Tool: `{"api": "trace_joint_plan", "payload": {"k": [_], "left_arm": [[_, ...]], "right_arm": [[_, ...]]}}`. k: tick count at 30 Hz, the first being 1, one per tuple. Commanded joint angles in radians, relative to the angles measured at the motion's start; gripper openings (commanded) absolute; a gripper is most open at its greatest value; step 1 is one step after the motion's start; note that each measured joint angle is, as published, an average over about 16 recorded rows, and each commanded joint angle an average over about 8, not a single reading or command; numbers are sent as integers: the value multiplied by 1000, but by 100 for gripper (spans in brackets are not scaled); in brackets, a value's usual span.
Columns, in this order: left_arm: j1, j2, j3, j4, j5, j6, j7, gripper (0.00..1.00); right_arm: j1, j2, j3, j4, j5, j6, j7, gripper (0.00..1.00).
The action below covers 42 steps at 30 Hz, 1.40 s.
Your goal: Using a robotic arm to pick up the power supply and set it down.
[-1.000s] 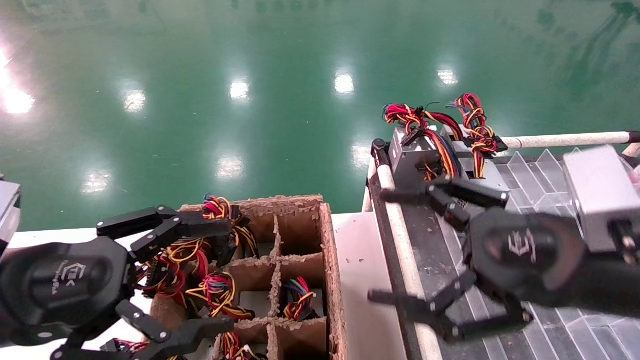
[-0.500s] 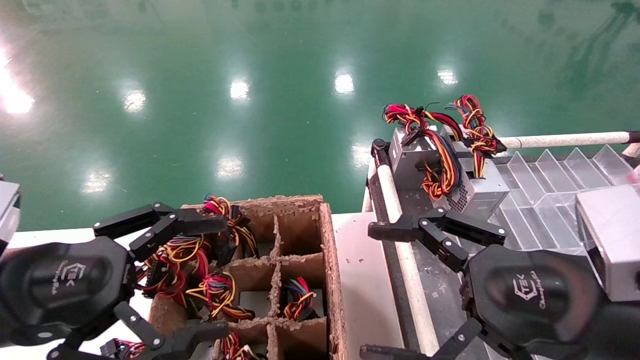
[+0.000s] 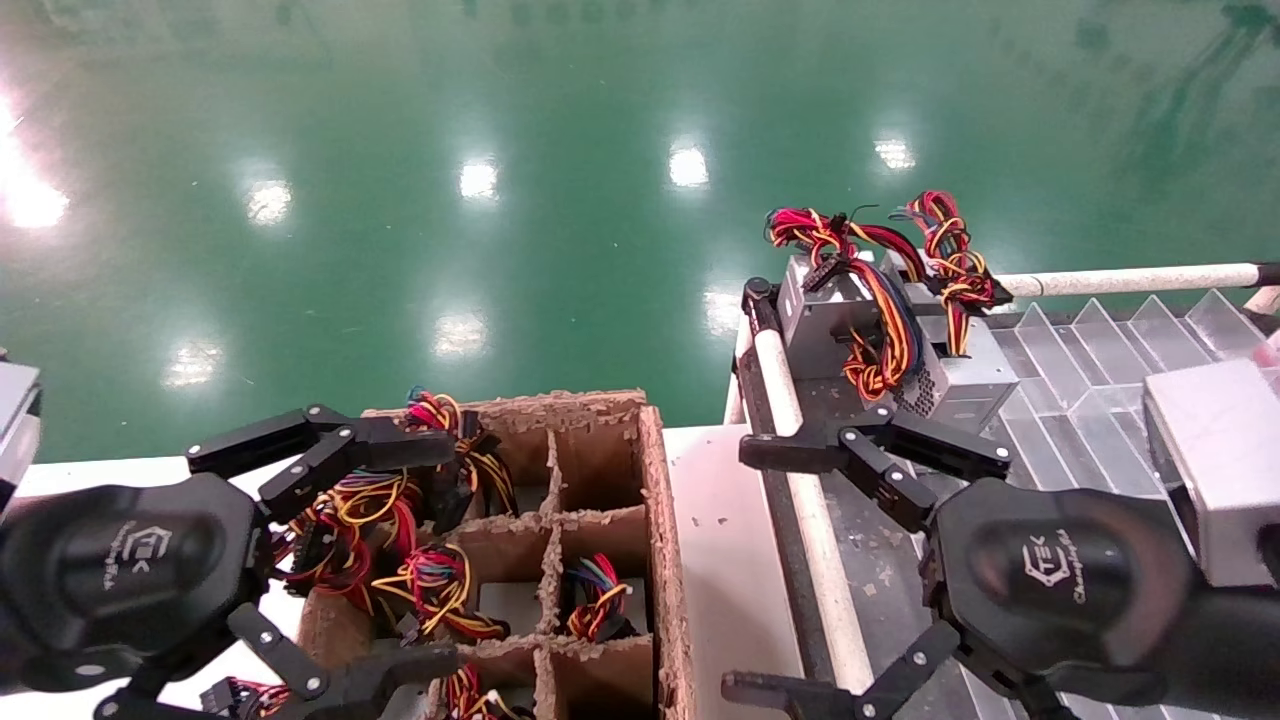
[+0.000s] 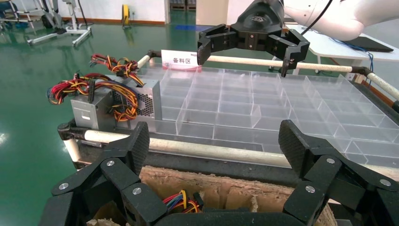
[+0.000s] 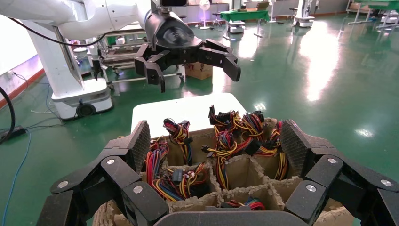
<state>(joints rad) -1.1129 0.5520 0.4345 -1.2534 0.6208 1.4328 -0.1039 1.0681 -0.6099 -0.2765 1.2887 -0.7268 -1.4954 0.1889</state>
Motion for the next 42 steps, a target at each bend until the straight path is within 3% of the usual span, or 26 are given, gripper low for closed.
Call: {"api": "trace_joint_plan", "payload": {"k": [1, 42], "left_arm": [[0, 0, 0, 0, 0, 0, 0, 100], [0, 0, 0, 0, 0, 0, 0, 100]], "right_arm": [[2, 0, -1, -1, -1, 0, 0, 100], [8, -1, -4, -7, -5, 0, -2, 100]]}}
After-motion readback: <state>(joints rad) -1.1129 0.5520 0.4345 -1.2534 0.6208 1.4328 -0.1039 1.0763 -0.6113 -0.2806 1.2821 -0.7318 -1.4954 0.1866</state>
